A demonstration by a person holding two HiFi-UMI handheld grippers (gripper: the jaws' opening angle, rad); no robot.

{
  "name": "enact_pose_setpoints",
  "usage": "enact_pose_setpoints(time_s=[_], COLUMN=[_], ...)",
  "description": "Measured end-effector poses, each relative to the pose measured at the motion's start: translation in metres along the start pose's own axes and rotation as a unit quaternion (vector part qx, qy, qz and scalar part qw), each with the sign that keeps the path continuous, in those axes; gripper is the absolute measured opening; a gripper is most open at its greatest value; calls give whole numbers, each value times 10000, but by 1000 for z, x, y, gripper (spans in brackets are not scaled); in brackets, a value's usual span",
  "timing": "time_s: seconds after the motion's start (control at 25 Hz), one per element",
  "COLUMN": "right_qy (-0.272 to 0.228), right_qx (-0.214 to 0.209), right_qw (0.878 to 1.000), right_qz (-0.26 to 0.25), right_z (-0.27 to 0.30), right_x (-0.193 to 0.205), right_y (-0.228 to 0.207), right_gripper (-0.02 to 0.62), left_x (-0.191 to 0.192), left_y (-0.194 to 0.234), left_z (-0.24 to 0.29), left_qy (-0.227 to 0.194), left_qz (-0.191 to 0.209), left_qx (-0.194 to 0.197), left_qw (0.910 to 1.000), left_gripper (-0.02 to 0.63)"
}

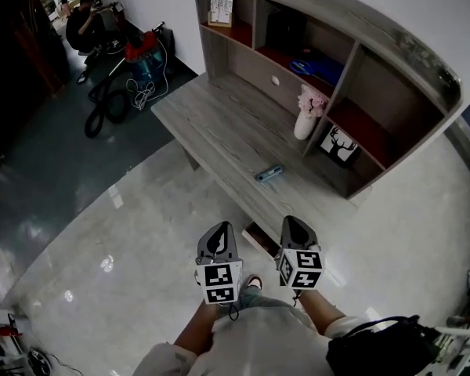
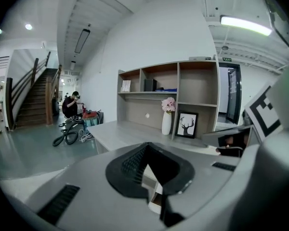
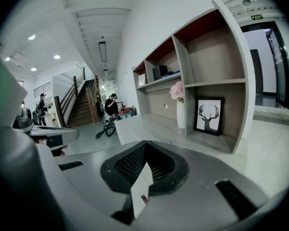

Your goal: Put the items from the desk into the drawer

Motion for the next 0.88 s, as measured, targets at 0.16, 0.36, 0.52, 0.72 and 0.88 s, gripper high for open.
enact_pose_setpoints(time_s=[0.16,0.36,0.52,0.72,0.88], right_qy=[97,-5,-88,-145,-141], right_qx=[343,854,1230,1616,1825], right_qw=[9993,9957,9907,9839,9795], right_qz=[113,348,580,749,844], right_z=[0,-1,-5,-6,-8], right_x=[3,-3,-7,-6,-4], right_y=[-8,-9,-3,0,-2], right_gripper=[-2,-2,-2,-2,-2], left_x=[-2,-11,-30,-36,-33], left_y=[-1,1,4,13,16], left_z=[17,46,62,79,89], left_qy=[86,214,156,250,369], left_qz=[117,281,595,743,699], left_qx=[433,1069,1475,1627,1811], left_qw=[9990,9936,9871,9836,9803], left_gripper=[-2,-2,-2,-2,-2])
Point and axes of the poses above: the fingertips, and each gripper's own axes: z forward along the fingers, y to its left, x out of its underside, the point moved 7 cm from there along -z, backward along the fingers, and after that the axes turned 7 degrees about x, right-handed, at the moved point
